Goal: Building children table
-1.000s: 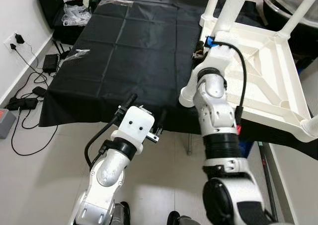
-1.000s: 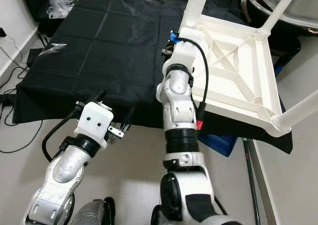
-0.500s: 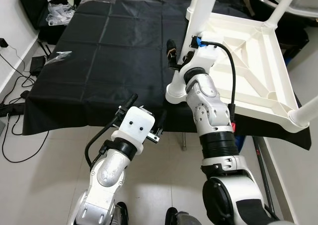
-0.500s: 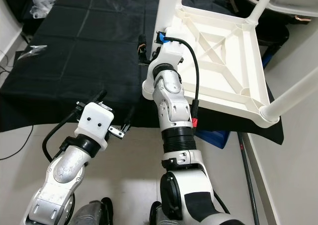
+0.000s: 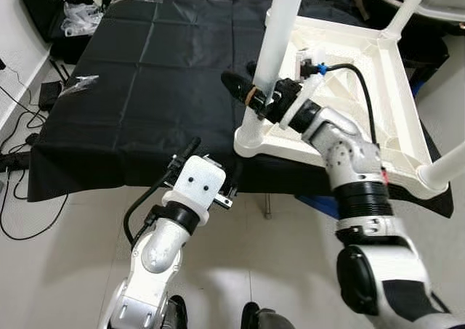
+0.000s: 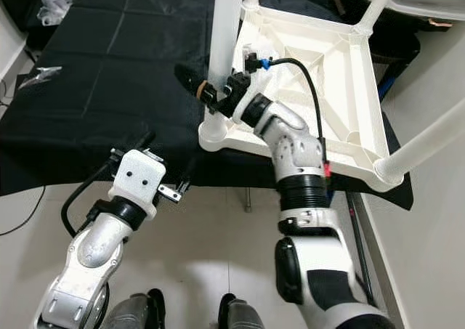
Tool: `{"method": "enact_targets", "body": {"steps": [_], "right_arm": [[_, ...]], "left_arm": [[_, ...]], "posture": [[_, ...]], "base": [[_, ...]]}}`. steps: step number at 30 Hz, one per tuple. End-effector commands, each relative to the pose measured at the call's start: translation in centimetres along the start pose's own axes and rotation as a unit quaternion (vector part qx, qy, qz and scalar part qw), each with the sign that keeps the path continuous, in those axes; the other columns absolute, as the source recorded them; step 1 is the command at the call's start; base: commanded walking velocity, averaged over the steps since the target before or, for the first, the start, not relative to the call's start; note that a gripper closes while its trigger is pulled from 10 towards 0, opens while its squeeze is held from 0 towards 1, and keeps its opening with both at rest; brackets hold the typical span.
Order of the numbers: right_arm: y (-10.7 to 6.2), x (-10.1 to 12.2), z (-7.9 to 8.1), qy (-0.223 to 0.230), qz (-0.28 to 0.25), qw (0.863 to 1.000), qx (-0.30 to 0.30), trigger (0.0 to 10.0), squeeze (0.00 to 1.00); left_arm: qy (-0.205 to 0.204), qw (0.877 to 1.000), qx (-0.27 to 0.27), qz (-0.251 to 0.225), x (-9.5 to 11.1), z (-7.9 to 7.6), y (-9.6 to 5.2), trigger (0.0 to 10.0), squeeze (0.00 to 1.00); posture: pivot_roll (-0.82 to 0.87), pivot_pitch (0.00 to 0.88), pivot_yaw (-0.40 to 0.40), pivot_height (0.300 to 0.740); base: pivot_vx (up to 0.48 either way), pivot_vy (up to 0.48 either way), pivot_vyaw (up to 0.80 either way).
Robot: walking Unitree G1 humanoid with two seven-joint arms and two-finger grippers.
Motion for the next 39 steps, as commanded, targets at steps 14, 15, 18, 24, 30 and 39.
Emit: {"method": "enact_targets", "body": {"steps": [14, 15, 18, 24, 30, 39], "right_arm": [[3.0, -0.8, 2.8, 0.003, 0.025, 0.991, 0.133, 0.0, 0.00], [3.2, -0.6, 2.7, 0.004, 0.019, 0.991, 0.132, 0.0, 0.00], [3.2, -0.6, 2.7, 0.004, 0.019, 0.991, 0.132, 0.0, 0.00], [2.6, 0.8, -1.7, -0.048, -0.005, 0.997, -0.060, 0.0, 0.00], [0.6, 0.5, -6.0, -0.111, 0.029, 0.953, -0.279, 0.0, 0.00], [-5.3, 0.3, -7.5, -0.121, 0.010, 0.802, -0.585, 0.0, 0.00]], "left_arm": [[-0.002, 1.000, -0.012, 0.013, -0.6, -0.7, -0.4, 10.0, 0.00], [-0.001, 1.000, -0.011, 0.013, -0.7, -0.7, -0.4, 10.0, 0.00], [-0.001, 1.000, -0.011, 0.013, -0.7, -0.7, -0.4, 10.0, 0.00], [-0.001, 1.000, -0.007, 0.013, -0.7, -0.6, -0.4, 10.0, 0.00], [-0.001, 1.000, -0.009, 0.010, -0.6, -0.6, -0.2, 10.0, 0.00], [-0.001, 1.000, -0.012, 0.005, -0.4, -0.7, 0.1, 10.0, 0.00]], "posture": [[0.20, 0.208, -0.095, 0.740], [0.20, 0.208, -0.095, 0.740], [0.20, 0.208, -0.095, 0.740], [0.19, 0.210, -0.091, 0.740], [0.18, 0.211, -0.085, 0.740], [0.18, 0.209, -0.079, 0.740]], "base": [[0.000, 0.000, 0.00], [0.000, 0.000, 0.00], [0.000, 0.000, 0.00], [0.000, 0.000, 0.00], [0.000, 0.000, 0.00], [0.000, 0.000, 0.00]]}}
Point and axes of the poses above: a point about 5 cm out from each wrist's last joint towards the gripper, its own y axis pointing out of the wrist towards the gripper, its own x axis along the axis of the wrist's last joint, z = x × y, the point moved 5 cm from there along y, pointing out of the wrist towards the gripper, and after that the axes turned 1 degree about -y, right-handed, at the moved point
